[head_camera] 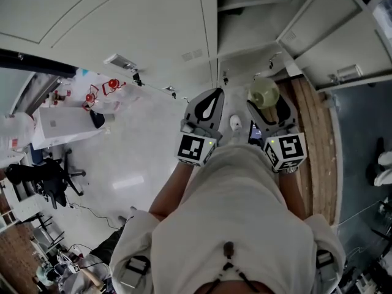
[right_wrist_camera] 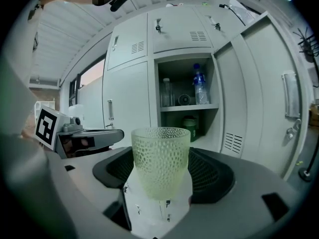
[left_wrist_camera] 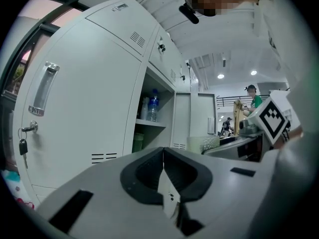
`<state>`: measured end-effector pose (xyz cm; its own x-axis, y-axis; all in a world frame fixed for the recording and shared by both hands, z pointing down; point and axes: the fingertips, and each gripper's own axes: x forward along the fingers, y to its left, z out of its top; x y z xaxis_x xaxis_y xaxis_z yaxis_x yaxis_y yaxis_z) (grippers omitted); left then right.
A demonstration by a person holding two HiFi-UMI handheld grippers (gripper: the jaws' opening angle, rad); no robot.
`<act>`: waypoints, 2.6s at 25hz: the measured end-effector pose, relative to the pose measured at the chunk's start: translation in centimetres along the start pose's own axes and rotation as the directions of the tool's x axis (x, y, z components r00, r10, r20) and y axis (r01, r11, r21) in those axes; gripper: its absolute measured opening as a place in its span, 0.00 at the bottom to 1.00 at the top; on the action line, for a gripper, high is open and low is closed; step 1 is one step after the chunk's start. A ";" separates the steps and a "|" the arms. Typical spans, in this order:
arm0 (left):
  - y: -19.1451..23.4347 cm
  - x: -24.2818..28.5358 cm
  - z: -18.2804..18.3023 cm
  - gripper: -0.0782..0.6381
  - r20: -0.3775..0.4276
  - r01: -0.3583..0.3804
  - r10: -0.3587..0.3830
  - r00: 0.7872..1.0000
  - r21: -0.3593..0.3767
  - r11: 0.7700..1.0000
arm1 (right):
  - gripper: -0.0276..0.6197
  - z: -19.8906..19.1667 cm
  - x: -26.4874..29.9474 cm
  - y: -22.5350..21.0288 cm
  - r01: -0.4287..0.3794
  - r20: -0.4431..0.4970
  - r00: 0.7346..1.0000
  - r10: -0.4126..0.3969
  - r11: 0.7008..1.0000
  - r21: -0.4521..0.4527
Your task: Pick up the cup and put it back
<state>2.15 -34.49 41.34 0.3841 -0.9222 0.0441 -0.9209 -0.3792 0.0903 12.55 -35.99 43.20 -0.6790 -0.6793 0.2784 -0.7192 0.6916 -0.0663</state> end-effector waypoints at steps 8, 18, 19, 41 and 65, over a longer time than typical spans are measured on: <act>1.1 2.3 -0.5 0.12 -0.025 -0.100 0.101 0.995 0.012 0.995 | 0.56 0.5 3.6 -3.8 -0.073 -0.011 0.997 0.073 0.997 -0.003; 3.7 3.7 0.9 0.12 -0.003 -0.309 0.309 0.951 -0.007 0.951 | 0.56 1.7 9.7 -7.4 -0.204 -0.033 0.978 0.204 0.979 -0.023; 4.0 3.7 0.9 0.12 -0.003 -0.333 0.333 0.943 -0.009 0.943 | 0.56 1.8 10.5 -7.7 -0.218 -0.038 0.975 0.217 0.976 -0.026; 6.9 0.4 0.1 0.12 -0.013 -0.646 0.646 0.763 -0.024 0.763 | 0.56 1.5 24.4 -10.4 -0.328 -0.084 0.944 0.319 0.935 -0.136; 6.5 0.3 -0.9 0.12 -0.038 -0.611 0.610 0.792 -0.016 0.792 | 0.56 -0.3 23.4 -9.7 -0.313 -0.087 0.949 0.305 0.944 -0.104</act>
<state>-3.66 -37.22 42.83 -0.2548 -0.9585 0.1280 -0.9627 0.2639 0.0600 3.74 -58.53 50.59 -0.8502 -0.4124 0.3271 -0.4514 0.8910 -0.0498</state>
